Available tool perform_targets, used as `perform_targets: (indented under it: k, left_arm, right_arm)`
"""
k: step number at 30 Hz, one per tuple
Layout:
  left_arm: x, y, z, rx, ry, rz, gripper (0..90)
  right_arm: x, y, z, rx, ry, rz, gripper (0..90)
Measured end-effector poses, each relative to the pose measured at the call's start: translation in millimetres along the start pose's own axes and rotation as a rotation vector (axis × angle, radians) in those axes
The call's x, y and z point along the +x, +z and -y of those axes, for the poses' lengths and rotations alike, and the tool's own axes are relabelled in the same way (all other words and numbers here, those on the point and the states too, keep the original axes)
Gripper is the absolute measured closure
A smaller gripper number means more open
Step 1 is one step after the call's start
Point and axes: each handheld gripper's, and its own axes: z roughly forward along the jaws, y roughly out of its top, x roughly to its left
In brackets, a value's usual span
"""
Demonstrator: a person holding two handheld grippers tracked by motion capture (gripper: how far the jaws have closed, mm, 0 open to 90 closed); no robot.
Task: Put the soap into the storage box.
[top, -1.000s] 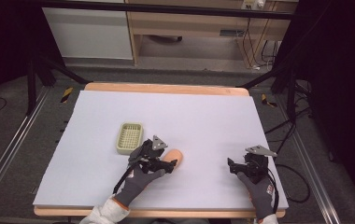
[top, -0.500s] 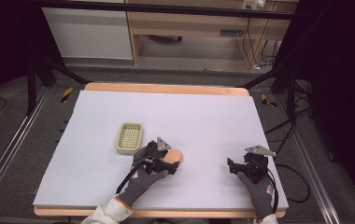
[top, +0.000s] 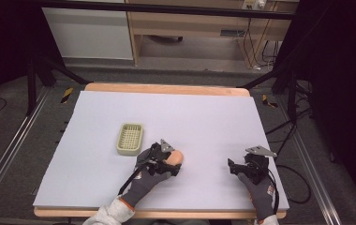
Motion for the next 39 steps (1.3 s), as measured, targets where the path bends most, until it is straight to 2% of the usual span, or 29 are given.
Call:
perform_targets:
  k: [8,16,20,31,39]
  left_arm:
    - [0.1,3.4,-2.0,0.013,-0.020,0.007,27.6]
    - [-8.8,5.3,-2.1,0.027,0.001,-0.048,29.6]
    - [-7.6,5.3,-2.7,0.031,-0.010,-0.038,29.9]
    - [-9.0,5.2,-0.3,0.015,-0.017,-0.050,30.7]
    - [-7.7,4.6,-0.4,0.014,-0.008,-0.044,31.3]
  right_arm:
    - [1.2,0.6,0.1,0.007,0.006,-0.006,8.5]
    - [0.8,1.3,0.2,0.010,0.006,-0.005,8.5]
    - [0.4,1.7,0.2,0.011,0.003,-0.004,8.5]
    - [0.4,2.7,0.6,0.014,0.004,-0.003,8.4]
    - [0.1,2.5,0.7,0.016,0.004,-0.003,8.5]
